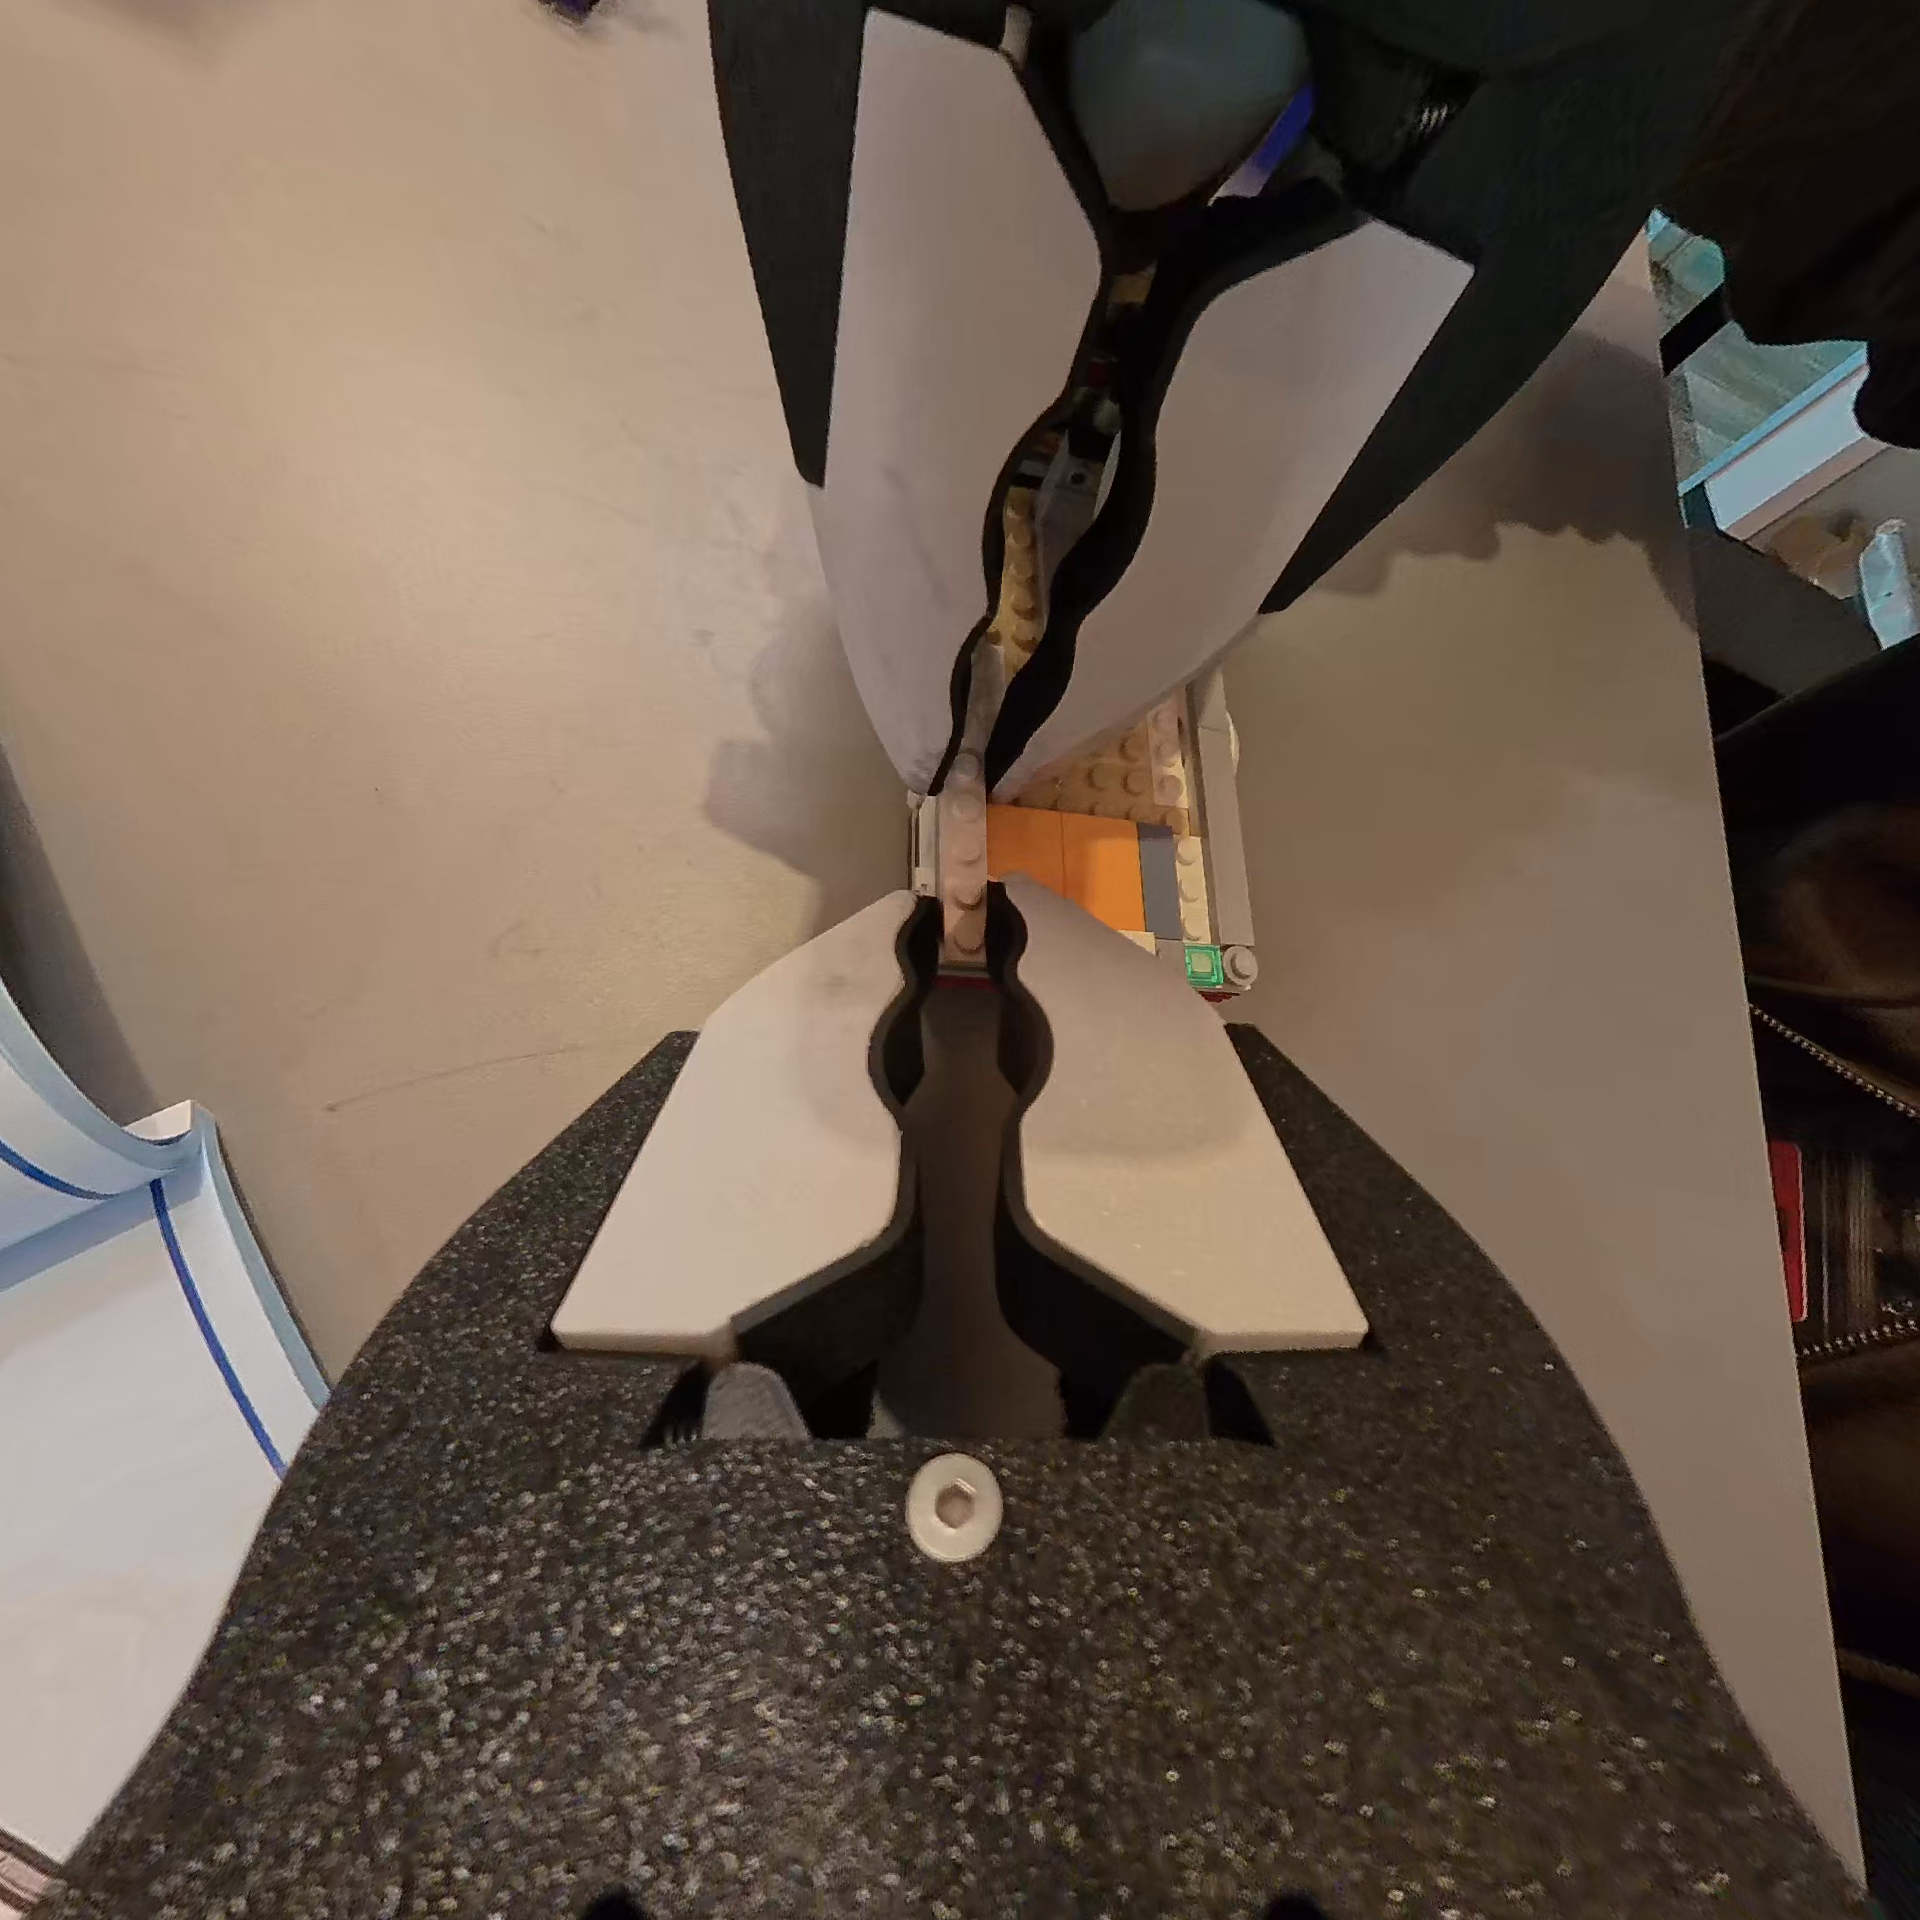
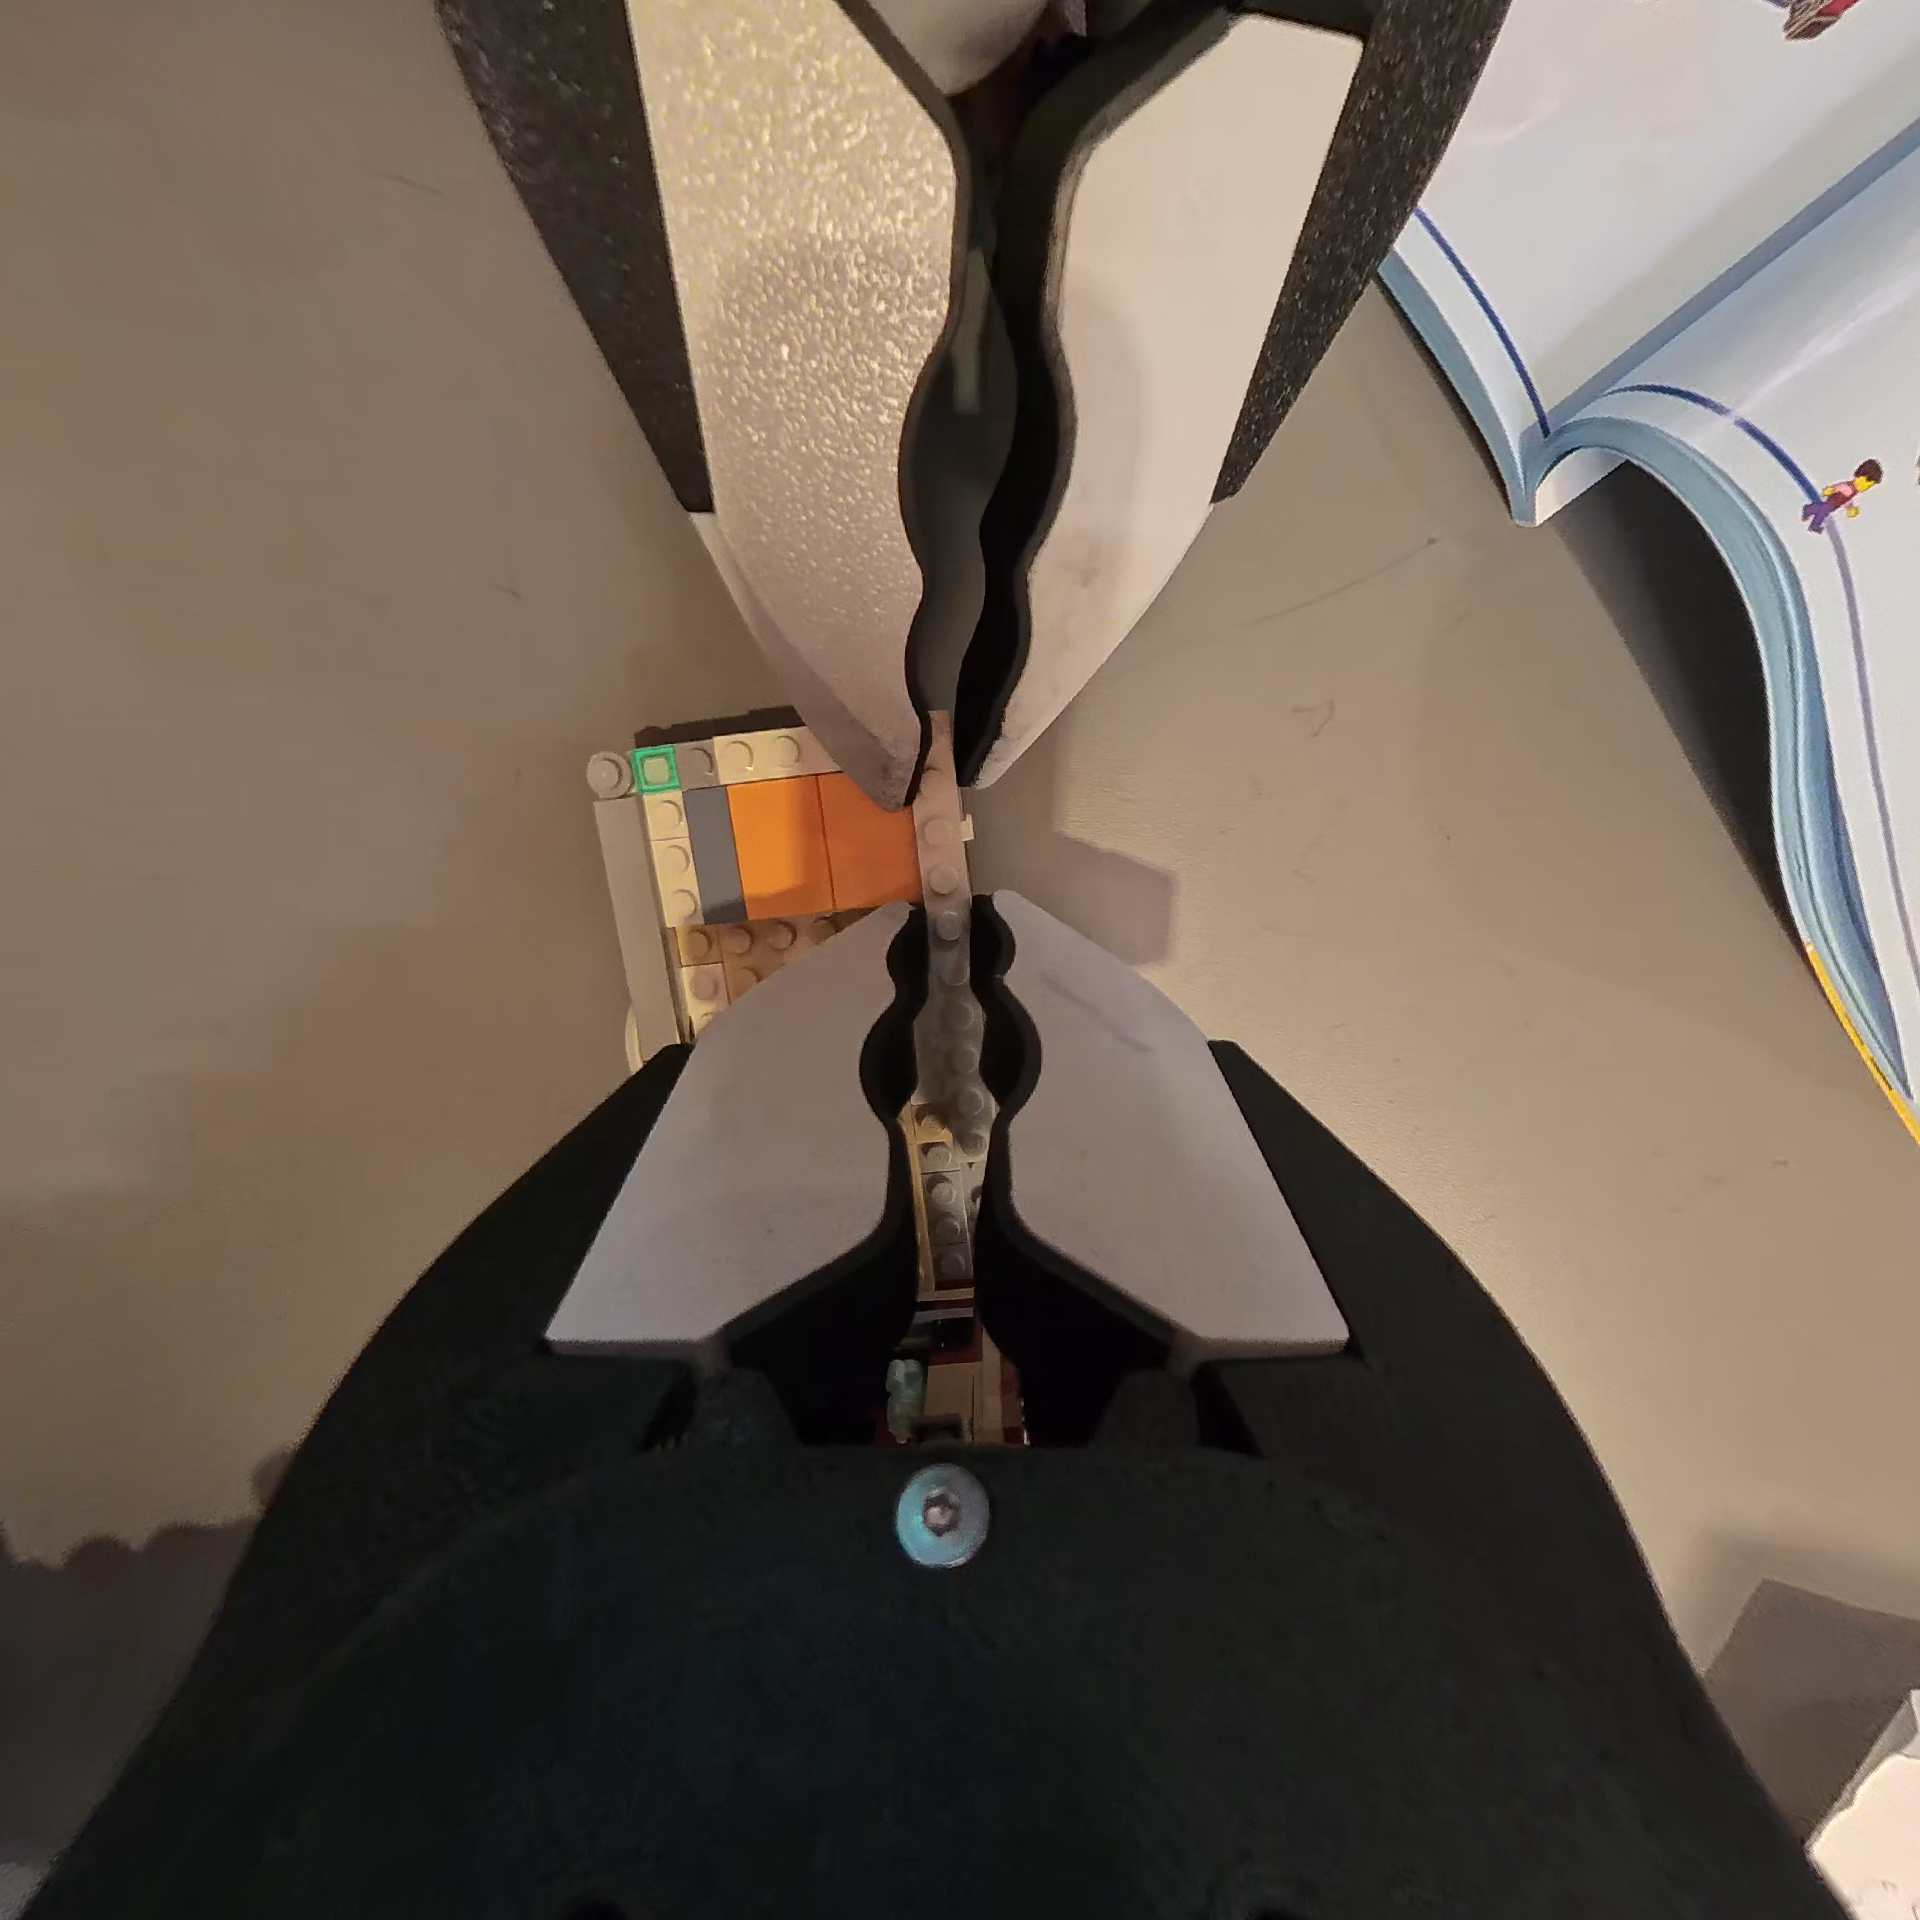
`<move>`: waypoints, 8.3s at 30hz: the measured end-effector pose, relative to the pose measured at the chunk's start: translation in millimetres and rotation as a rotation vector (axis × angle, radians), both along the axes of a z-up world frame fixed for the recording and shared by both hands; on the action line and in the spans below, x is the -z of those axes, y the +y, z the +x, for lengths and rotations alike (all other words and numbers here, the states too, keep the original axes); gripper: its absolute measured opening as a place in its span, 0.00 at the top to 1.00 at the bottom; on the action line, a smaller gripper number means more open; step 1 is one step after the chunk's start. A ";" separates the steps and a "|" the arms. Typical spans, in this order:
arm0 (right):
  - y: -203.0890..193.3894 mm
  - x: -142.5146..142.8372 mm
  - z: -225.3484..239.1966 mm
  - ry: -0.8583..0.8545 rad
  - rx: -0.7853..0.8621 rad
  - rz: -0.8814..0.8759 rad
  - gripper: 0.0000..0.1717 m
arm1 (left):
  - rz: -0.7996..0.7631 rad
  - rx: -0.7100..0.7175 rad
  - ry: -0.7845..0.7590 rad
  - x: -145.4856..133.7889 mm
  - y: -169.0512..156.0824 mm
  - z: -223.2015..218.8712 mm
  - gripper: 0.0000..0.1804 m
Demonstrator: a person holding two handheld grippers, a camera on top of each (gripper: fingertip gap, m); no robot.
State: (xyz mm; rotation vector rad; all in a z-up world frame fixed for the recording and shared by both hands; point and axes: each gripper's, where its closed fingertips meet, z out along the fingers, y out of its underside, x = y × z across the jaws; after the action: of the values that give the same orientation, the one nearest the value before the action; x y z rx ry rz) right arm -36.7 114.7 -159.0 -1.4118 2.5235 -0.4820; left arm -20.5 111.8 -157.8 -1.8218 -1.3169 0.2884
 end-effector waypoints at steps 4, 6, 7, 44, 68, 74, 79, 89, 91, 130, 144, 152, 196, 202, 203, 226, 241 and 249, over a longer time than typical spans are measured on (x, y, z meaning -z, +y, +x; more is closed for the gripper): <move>1.4 -0.3 0.2 0.000 -0.008 -0.004 0.96 | 0.003 0.007 0.000 0.1 1.7 0.2 0.94; 2.2 -0.4 0.0 0.004 -0.009 -0.004 0.96 | 0.002 0.008 -0.001 0.1 2.1 0.2 0.94; 2.7 -0.4 -0.3 0.005 -0.007 0.000 0.96 | 0.002 0.009 -0.001 0.1 2.4 0.1 0.94; 20.0 -15.8 -6.5 -0.041 0.043 0.069 0.95 | -0.008 0.059 -0.009 -0.6 16.1 0.7 0.95; 27.2 -11.3 -14.3 0.115 -0.023 -0.008 0.94 | -0.048 0.079 -0.005 -1.1 17.4 1.9 0.95; 26.7 -10.9 -13.1 0.160 -0.046 -0.035 0.95 | -0.058 0.096 -0.016 -1.4 18.9 3.5 0.95; 27.4 -11.4 -12.6 0.150 -0.050 -0.034 0.95 | -0.049 0.098 -0.018 -1.5 19.3 3.6 0.95; 31.7 -13.9 -15.1 0.139 -0.041 -0.024 0.92 | -0.031 0.116 -0.024 -1.4 23.9 4.5 0.95; 32.0 -15.6 -17.0 0.146 -0.040 -0.024 0.91 | -0.032 0.116 -0.024 -1.4 24.4 4.4 0.95; 38.9 -2.6 -21.7 0.073 -0.190 0.210 0.94 | -0.036 0.143 -0.059 3.2 26.1 9.6 0.95; 28.0 -31.6 -37.4 0.129 0.024 -0.113 0.84 | 0.090 0.046 -0.120 0.8 24.7 2.6 0.96; 24.3 -57.5 -27.3 -0.100 0.422 -0.391 0.86 | 0.240 -0.052 -0.029 -24.5 6.5 -4.9 0.96; 11.5 -110.3 -5.3 -1.058 0.640 -0.441 0.90 | 0.505 0.155 0.142 -65.4 31.8 8.1 0.96; 10.9 -107.3 -7.0 -1.060 0.654 -0.441 0.91 | 0.473 0.171 0.123 -58.5 35.9 8.1 0.96; 10.8 -106.0 -6.9 -1.052 0.654 -0.442 0.92 | 0.470 0.173 0.121 -57.8 36.6 8.0 0.96; 21.5 -83.8 24.5 -0.794 0.448 -0.482 0.95 | 0.168 0.194 0.397 -79.0 33.3 6.3 0.94; 28.3 -74.9 37.1 -0.671 0.341 -0.511 0.95 | 0.200 0.240 0.444 -88.8 40.1 13.4 0.96; 29.4 -75.4 37.7 -0.660 0.330 -0.520 0.95 | 0.185 0.267 0.453 -88.1 43.7 16.0 0.94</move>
State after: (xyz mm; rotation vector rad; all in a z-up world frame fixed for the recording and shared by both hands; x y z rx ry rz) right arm 1.1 144.1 -83.5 -0.7434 2.1347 -1.4701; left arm -4.5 155.5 -69.6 -1.6292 -0.7533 0.3922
